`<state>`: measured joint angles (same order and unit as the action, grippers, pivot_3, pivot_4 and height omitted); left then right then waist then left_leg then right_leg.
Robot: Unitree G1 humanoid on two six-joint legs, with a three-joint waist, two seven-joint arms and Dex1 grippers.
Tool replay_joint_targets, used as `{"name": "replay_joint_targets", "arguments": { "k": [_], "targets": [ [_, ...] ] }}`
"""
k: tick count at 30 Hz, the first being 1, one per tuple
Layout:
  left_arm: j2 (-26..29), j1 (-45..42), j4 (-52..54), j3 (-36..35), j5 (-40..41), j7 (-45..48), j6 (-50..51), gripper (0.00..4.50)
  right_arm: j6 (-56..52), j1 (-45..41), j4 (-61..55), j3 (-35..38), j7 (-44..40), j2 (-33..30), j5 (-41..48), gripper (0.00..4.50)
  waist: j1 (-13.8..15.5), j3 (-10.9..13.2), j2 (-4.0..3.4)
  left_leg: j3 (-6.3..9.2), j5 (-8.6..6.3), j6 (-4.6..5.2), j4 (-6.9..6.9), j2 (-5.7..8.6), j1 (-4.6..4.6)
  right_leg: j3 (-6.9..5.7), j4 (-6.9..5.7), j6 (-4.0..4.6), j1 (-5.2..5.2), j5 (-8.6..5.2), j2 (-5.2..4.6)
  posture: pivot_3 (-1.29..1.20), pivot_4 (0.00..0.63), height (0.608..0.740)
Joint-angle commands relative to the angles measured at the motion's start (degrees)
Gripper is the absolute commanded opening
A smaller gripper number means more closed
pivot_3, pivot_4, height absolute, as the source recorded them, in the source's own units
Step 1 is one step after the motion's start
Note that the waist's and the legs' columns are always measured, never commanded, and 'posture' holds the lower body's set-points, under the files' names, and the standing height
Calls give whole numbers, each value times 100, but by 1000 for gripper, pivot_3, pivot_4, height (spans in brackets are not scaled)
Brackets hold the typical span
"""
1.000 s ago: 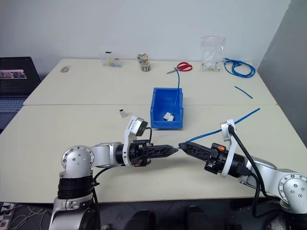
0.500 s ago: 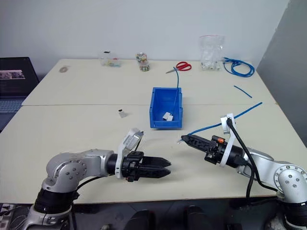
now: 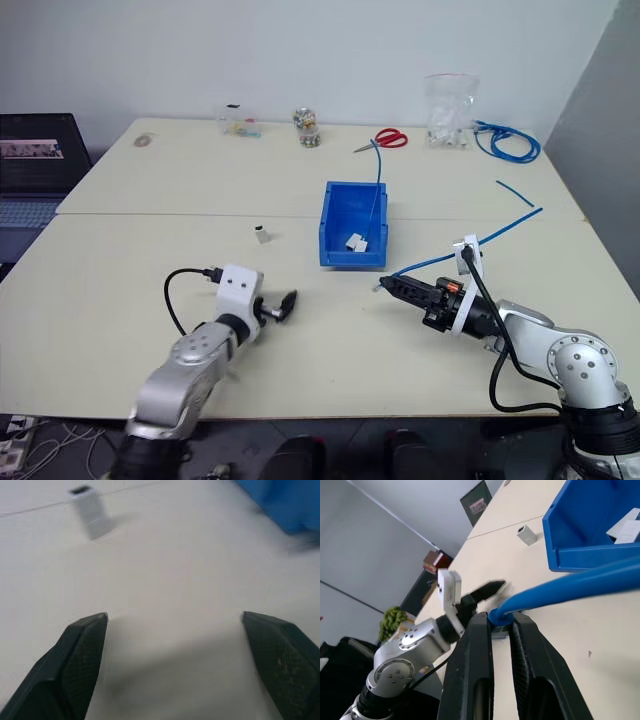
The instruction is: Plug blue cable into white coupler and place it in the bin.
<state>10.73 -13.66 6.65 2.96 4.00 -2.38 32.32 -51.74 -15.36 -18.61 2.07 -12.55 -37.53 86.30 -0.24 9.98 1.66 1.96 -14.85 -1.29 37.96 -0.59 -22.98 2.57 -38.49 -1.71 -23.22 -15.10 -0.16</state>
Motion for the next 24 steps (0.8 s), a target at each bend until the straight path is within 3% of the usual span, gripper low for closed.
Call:
{"name": "replay_joint_targets", "arguments": {
  "k": [1,8,20,24],
  "targets": [
    [-485,-645,-1107,-305,-351,-911,-526,4485,-44,-206,23,182,-62,96,-77,184,13,1,3,1,0,0,1,5,-1,-2,-1,0,0,0,1,0,150,740],
    [-809,-1722,-3189,-993,-210,-1661,-1553,4485,-168,-256,25,352,-32,114,-150,184,12,-2,3,-22,0,0,-1,1,5,-2,-5,-4,-1,3,3,0,150,740],
    [-477,-3098,-5663,-1452,136,-940,-2765,4485,-293,-33,-238,590,108,100,-115,184,1,-4,4,-51,0,0,2,2,7,-7,-8,-10,0,6,13,0,150,740],
    [-454,-3225,-5941,-1479,98,-903,-2918,3757,-296,79,-306,708,176,40,-50,184,-1,-5,3,-50,1,0,1,2,6,-9,-9,-10,0,6,13,0,150,740]
  ]
}}
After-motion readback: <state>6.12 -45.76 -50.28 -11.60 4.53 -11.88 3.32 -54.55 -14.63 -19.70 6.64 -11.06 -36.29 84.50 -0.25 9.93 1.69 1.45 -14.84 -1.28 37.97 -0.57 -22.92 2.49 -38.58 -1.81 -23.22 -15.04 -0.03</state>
